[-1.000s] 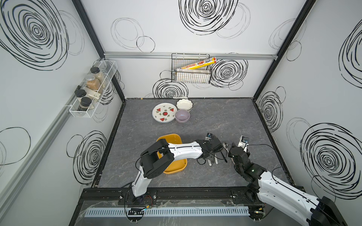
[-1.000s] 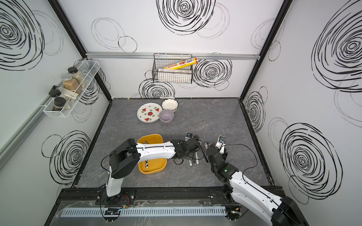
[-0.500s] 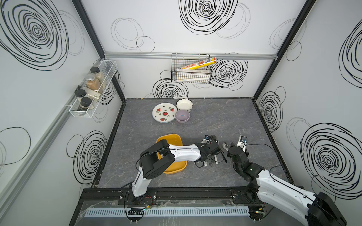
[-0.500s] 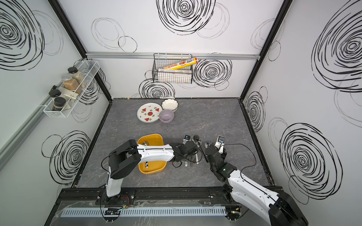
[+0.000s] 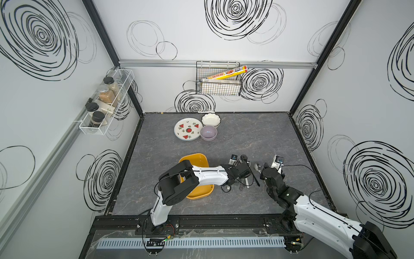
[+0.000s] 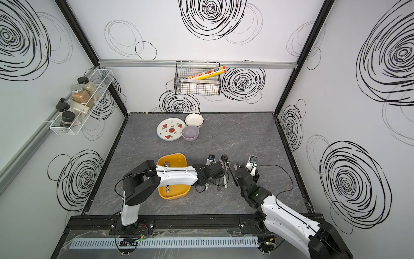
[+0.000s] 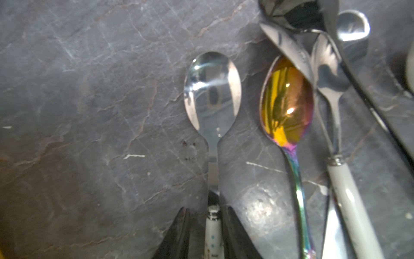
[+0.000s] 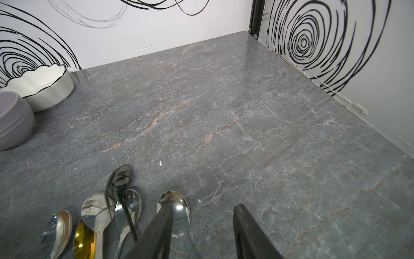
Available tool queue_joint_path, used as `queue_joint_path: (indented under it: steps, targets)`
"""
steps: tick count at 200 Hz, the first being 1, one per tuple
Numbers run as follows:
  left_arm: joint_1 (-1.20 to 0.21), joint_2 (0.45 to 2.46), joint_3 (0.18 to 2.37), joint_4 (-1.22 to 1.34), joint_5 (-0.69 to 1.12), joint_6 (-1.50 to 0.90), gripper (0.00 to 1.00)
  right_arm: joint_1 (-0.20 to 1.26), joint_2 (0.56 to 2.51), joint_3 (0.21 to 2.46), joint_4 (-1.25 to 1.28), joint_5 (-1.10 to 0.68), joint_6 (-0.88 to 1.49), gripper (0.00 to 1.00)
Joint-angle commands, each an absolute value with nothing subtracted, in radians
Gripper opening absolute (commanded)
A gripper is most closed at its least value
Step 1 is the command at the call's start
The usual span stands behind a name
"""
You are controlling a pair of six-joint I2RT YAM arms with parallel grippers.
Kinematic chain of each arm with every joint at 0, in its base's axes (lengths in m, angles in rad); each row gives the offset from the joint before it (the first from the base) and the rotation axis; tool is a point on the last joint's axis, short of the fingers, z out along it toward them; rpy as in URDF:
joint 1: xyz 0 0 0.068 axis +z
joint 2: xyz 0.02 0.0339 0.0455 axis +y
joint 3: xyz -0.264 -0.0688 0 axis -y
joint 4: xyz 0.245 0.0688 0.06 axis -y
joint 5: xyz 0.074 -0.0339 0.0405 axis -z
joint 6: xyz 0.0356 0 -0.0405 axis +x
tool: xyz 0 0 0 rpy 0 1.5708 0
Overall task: Put the spoon into the storage box
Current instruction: Pick up the spoon from the center of the board.
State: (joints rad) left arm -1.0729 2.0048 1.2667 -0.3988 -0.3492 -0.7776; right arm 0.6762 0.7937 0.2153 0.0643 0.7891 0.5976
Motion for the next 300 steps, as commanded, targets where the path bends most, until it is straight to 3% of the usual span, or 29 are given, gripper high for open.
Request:
queue_joint_path:
  steps: [1,83,116,136,160,265,300]
  targets:
    - [-1.057,2.046,1.214,-0.591,-0.326,-0.755,0.34,0.672,0.792,0.219,0.09,0.797,0.589,0.48]
    - [-1.075,2.069,1.231,-0.681,-0.269,-0.682,0.32,0.672,0.808,0.222,0.098,0.802,0.583,0.48]
    - [-1.075,2.081,1.261,-0.707,-0.276,-0.664,0.15,0.673,0.806,0.221,0.1,0.801,0.582,0.48]
    - [-1.075,2.082,1.289,-0.709,-0.29,-0.657,0.11,0.672,0.805,0.221,0.103,0.8,0.581,0.48]
    - [-1.071,2.076,1.335,-0.71,-0.316,-0.649,0.0,0.672,0.807,0.221,0.102,0.801,0.582,0.48]
    - [-1.045,1.899,1.575,-0.601,-0.38,-0.581,0.0,0.672,0.803,0.218,0.104,0.803,0.579,0.48]
    - [-0.973,1.763,1.533,-0.634,-0.436,-0.65,0.0,0.673,0.796,0.214,0.107,0.802,0.58,0.48]
